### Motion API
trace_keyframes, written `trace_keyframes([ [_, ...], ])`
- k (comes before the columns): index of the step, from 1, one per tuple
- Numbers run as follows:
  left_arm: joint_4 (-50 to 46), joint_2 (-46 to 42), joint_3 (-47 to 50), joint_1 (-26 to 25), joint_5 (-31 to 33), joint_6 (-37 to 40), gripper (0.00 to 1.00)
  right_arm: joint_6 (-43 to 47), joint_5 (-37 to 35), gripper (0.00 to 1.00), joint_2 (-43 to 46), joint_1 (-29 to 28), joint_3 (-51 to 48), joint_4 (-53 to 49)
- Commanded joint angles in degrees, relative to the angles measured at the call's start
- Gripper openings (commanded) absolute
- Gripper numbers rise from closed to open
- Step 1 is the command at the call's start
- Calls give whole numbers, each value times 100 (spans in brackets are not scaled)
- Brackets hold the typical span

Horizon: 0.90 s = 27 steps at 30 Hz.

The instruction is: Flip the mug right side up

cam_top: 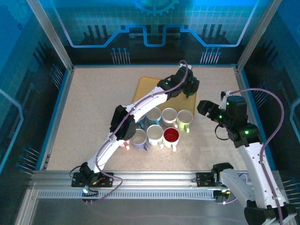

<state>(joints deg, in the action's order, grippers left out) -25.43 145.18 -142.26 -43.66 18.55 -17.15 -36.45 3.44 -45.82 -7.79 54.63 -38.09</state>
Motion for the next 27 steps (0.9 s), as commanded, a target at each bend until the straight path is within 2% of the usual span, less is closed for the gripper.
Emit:
trace_keyframes([
  [1, 910, 388, -298, 24, 182, 219, 99, 77, -116, 83, -32, 85, 47, 44],
  [11, 1738, 1315, -671, 36, 260, 407, 99, 20, -157, 84, -165, 83, -4, 114],
  [18, 2017, 1646, -809, 169, 360, 133, 99, -99, -37, 83, -113, 78, -180, 244],
  [24, 2097, 1763, -816, 174, 315, 166, 88, -134, -30, 82, -80, 83, -250, 274],
  [27, 2047, 1760, -828, 222, 209, 106, 79, -157, 5, 82, -76, 77, -268, 293],
])
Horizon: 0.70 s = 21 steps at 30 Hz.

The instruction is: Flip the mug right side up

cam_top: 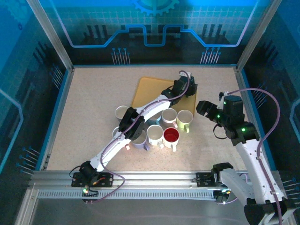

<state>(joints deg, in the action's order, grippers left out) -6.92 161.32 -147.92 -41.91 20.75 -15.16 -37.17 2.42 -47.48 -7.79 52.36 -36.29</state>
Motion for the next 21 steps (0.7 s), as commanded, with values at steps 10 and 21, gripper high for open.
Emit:
trace_keyframes([
  [10, -147, -171, -99, 90, -104, -165, 54, -168, 147, 79, 189, 33, -24, 103],
  [21, 1389, -1793, 1970, 701, -1459, -1734, 40, -142, 92, 75, 367, -44, -59, 197],
])
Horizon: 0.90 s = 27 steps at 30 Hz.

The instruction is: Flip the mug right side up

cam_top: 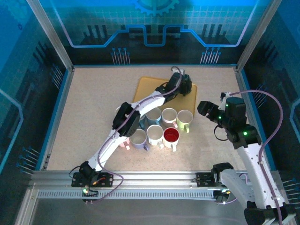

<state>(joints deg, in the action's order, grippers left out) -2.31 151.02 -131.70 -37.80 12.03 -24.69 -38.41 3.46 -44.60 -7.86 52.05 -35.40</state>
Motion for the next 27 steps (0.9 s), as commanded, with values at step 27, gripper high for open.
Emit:
trace_keyframes([
  [27, 7645, -4850, 5723, 776, -1732, -4216, 35, -2302, 2437, 77, -182, -1150, -535, 4305],
])
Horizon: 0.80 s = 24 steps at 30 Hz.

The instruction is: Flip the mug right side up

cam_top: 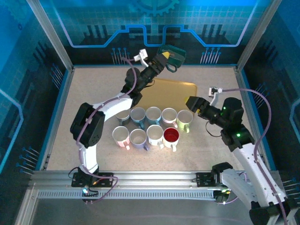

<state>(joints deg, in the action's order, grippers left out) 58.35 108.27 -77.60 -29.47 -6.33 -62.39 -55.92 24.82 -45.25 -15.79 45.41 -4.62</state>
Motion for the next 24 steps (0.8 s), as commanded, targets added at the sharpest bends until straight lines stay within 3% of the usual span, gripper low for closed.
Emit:
trace_keyframes([
  [1, 1660, -741, 486, -111, 145, -427, 35, -552, 216, 78, -186, -522, 172, 1338],
  [5, 1854, -1443, 1105, -335, 297, -182, 35, -799, -40, 82, -542, -983, 251, 2222],
  [13, 1871, -2321, 1679, -822, 205, 344, 37, -1635, -303, 81, -1293, -1277, 85, 4373],
  [18, 1824, -2589, 1865, -992, 178, 476, 37, -1728, -452, 76, -1471, -1310, 46, 5210],
  [24, 1785, -2680, 1959, -1034, 215, 534, 37, -1575, -399, 64, -1486, -1480, 55, 5530],
])
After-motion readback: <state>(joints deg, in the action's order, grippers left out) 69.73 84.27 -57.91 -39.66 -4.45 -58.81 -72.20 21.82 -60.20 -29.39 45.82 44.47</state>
